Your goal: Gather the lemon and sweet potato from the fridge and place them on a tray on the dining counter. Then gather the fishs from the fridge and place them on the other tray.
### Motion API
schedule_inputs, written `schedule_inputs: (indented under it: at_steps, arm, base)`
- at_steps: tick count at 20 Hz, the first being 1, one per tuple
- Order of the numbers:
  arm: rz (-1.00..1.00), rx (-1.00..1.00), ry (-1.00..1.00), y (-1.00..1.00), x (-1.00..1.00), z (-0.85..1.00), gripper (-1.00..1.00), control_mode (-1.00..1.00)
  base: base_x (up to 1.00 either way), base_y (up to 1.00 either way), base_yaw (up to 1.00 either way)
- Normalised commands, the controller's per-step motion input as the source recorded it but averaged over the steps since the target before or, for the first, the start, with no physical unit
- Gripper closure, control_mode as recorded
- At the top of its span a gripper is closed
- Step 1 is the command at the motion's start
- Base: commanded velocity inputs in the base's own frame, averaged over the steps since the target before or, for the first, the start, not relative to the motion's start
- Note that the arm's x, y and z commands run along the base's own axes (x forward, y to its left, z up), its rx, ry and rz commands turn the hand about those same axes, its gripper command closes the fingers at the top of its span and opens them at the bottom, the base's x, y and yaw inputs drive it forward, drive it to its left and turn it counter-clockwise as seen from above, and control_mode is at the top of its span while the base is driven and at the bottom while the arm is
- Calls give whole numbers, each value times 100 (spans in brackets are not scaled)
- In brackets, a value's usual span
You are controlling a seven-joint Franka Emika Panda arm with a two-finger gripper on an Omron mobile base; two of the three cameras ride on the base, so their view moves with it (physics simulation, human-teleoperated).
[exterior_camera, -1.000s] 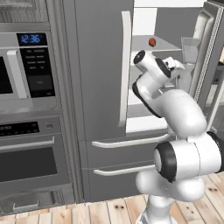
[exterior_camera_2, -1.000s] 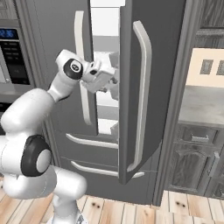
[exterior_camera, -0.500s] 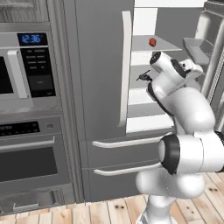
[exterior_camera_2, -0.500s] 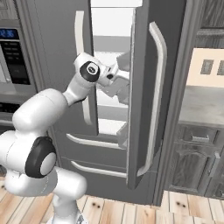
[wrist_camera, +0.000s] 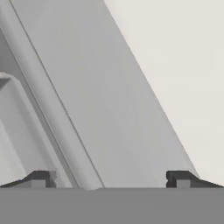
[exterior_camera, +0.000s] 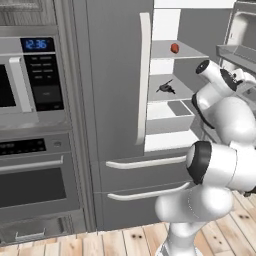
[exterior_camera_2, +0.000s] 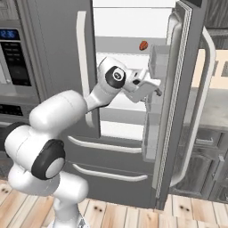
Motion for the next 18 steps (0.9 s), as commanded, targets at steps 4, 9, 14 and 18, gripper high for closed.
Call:
schedule_inputs:
  at_steps: [4,9,14,18]
  arm:
    - [0,0,-2,-93,0,0,-100,-100]
    - [0,-3,-19,-19,-26,12,-100,-100]
    - [6,-11,-25,17,-17,37,-100,-100]
    - [9,-14,-24,9,-5,55,-100,-100]
  base:
    - [0,0,0]
    - [0,0,0]
    - [0,0,0]
    - [0,0,0]
